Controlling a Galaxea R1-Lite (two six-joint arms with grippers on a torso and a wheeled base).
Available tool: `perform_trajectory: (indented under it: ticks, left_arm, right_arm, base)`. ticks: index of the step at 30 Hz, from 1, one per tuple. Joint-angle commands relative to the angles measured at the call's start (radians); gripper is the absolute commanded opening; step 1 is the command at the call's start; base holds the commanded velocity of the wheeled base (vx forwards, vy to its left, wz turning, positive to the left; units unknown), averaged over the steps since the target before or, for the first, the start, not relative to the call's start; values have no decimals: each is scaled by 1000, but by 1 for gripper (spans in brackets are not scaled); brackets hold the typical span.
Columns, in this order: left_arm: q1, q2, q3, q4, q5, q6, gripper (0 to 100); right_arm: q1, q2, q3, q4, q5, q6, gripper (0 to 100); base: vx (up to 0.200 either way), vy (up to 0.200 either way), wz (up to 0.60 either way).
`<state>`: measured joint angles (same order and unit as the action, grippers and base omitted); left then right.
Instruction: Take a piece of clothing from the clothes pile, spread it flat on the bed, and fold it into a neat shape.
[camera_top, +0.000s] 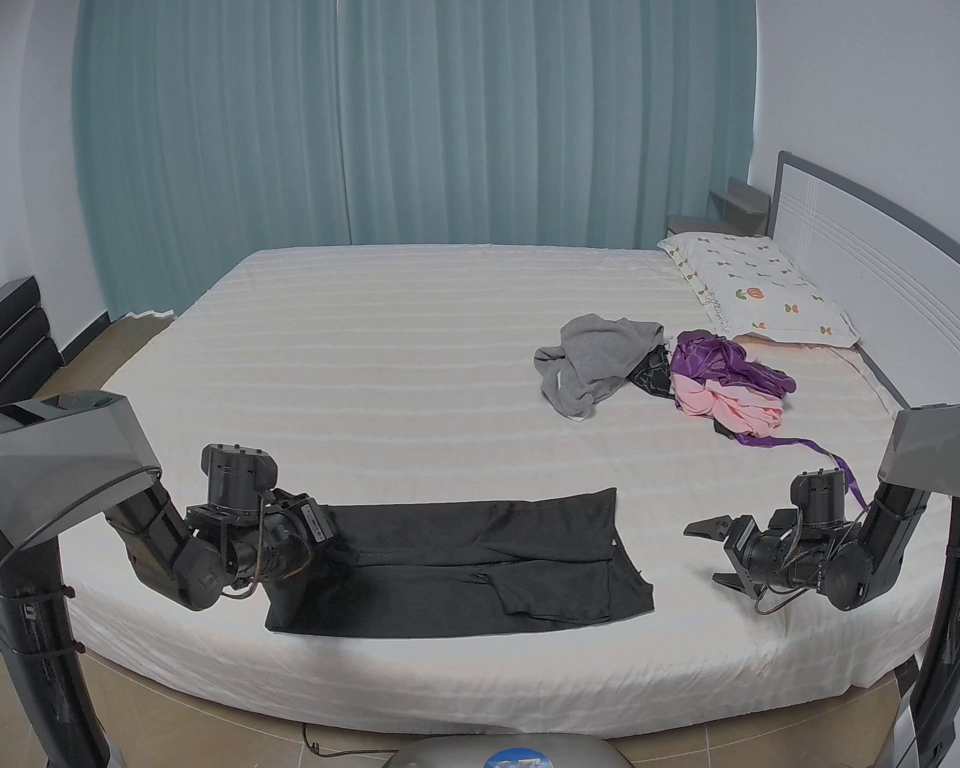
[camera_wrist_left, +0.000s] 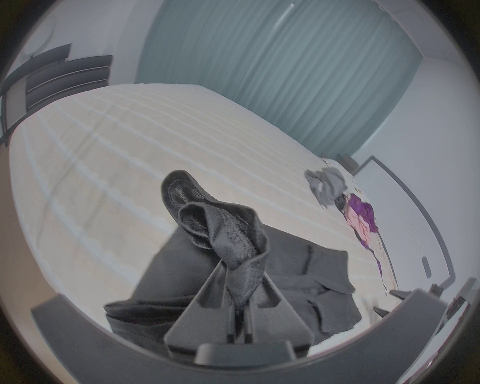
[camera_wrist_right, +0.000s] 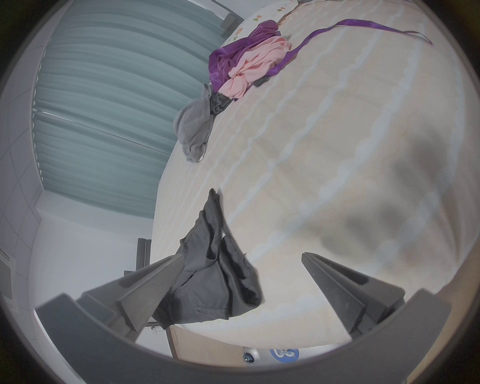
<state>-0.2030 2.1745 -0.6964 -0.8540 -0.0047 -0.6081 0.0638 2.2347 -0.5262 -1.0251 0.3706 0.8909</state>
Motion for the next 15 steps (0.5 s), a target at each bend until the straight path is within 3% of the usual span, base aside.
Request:
perform_trajectory:
  ticks: [1,15]
  left_arm:
    - [-65,-51,-48,52,11,1,0]
    - [-204,-30,-310,342,52,-4,0]
  right_arm:
    - [1,2,0,-1,1,0,100]
    - [2,2,0,0,1,-1,100]
  base:
    - [0,-200,0]
    - [0,-200,0]
